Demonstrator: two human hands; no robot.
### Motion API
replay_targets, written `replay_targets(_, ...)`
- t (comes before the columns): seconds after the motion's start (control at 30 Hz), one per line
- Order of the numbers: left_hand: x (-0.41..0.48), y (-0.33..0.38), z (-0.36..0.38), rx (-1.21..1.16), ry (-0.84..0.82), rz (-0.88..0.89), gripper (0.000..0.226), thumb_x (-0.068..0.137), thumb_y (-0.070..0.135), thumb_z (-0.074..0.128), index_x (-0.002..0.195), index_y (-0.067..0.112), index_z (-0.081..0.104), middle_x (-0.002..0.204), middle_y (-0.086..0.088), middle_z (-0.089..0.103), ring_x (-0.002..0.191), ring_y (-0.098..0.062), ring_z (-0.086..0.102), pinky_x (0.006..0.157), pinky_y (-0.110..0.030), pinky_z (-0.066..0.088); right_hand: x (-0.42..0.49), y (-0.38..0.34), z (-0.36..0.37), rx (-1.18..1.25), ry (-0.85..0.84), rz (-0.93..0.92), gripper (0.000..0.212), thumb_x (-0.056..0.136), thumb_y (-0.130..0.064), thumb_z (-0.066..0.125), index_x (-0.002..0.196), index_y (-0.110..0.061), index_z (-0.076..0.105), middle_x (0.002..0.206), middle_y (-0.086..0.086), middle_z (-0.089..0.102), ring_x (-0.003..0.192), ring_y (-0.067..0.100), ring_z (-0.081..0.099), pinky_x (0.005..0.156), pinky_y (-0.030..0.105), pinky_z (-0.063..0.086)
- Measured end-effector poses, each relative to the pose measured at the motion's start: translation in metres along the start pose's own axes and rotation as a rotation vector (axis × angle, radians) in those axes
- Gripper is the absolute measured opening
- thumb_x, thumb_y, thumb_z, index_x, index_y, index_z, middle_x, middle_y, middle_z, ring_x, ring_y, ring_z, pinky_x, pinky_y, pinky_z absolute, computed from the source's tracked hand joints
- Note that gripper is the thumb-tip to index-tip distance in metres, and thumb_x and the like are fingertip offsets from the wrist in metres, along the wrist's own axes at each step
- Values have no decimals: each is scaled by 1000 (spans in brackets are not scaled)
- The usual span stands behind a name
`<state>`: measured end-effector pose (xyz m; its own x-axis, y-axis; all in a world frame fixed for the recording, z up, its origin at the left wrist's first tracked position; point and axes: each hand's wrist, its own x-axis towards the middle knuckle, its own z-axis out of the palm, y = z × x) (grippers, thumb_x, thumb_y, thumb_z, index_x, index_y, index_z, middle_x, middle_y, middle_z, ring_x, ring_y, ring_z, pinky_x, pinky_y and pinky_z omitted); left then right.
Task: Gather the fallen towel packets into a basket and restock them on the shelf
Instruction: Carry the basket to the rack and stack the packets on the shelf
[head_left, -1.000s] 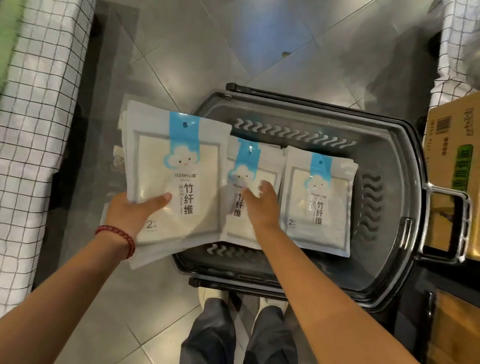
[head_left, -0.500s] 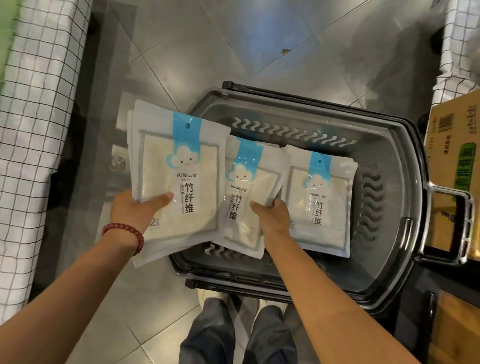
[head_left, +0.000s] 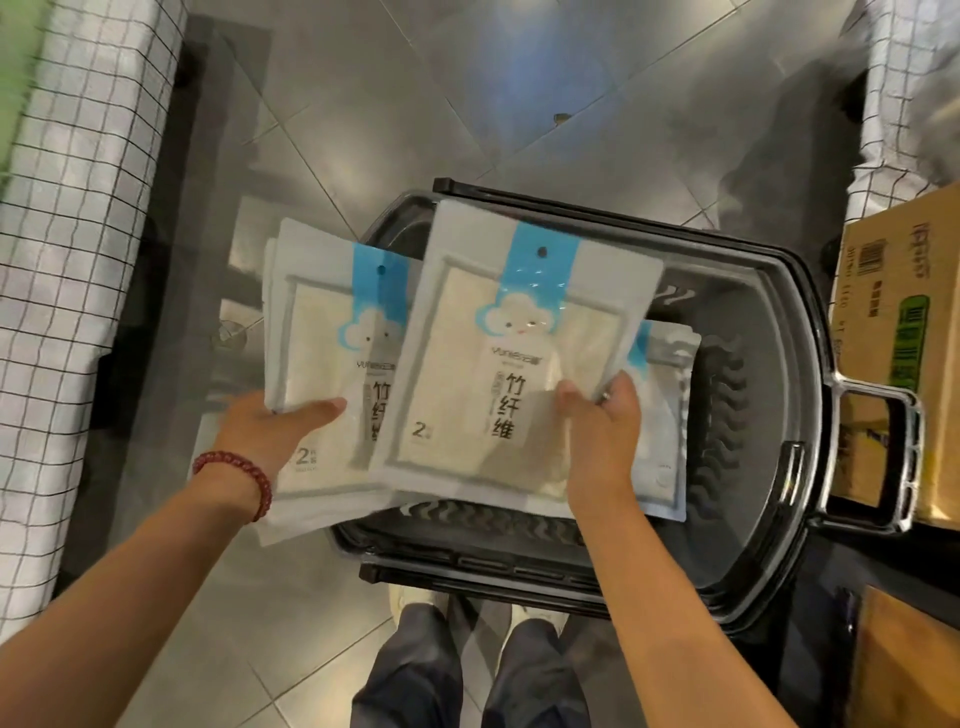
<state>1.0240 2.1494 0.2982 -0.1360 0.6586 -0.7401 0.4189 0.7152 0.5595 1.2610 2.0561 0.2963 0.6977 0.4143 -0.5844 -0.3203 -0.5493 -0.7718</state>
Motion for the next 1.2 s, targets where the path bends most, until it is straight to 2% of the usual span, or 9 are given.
replay_targets(0.17,-10,6,9,-128,-32,-20,21,73,43,71,79,26,59,63,14,67,60,-6,65,49,-19,46,-14,9,45,-164,-255,104,25,87,-10,56,74,-17,36,76,-1,48,66,10,46,53,21,38)
replay_targets(0.33,-10,1,5,-140,-73,-7,26,62,23,79,84,20,66,69,8,72,61,-8,69,45,-21,52,-12,25,72,-161,-427,187,12,88,-18,57,94,-23,49,89,-12,56,80,4,55,54,10,39)
replay_targets(0.43,-4,-7,-2,-153,-3,12,21,66,16,80,81,22,66,64,12,71,61,-6,69,47,-22,52,9,39,62,-257,-325,224,45,91,-25,56,133,-13,44,116,-5,51,106,12,50,80,17,39)
replay_targets(0.53,0,-14,-5,-208,43,14,22,66,13,80,82,21,67,68,10,72,63,-8,70,48,-24,54,26,54,43,-325,-228,276,62,88,-17,58,143,-8,32,141,6,43,125,22,46,103,30,38)
replay_targets(0.63,3,-16,-3,-201,57,21,22,67,14,81,82,22,68,70,8,73,65,-9,70,53,-26,54,31,62,33,-377,-339,361,54,86,-15,59,137,-9,40,122,3,54,114,20,52,85,27,46)
replay_targets(0.77,2,-17,-1,-202,45,31,22,68,13,80,83,22,67,69,11,72,63,-8,70,47,-23,54,25,67,33,-330,-358,377,38,87,-14,60,121,-20,44,89,-12,48,82,7,48,60,14,35)
replay_targets(0.93,3,-17,-2,-191,47,29,21,68,15,80,83,22,67,70,10,72,66,-10,70,57,-28,54,21,68,40,-324,-310,375,54,84,-13,64,133,-12,40,127,4,51,111,21,52,85,22,40)
replay_targets(1.13,4,-18,-2,-190,46,33,22,67,16,80,83,23,67,71,10,73,65,-9,70,54,-27,54,16,76,47,-331,-334,350,54,85,-13,59,136,-14,42,129,0,54,113,18,53,92,25,42)
replay_targets(1.2,1,-16,0,-213,34,35,22,68,15,79,84,23,66,67,13,72,61,-7,69,45,-22,52,13,78,50,-300,-330,350,55,86,-13,58,137,-12,39,114,-4,57,96,10,53,79,19,42)
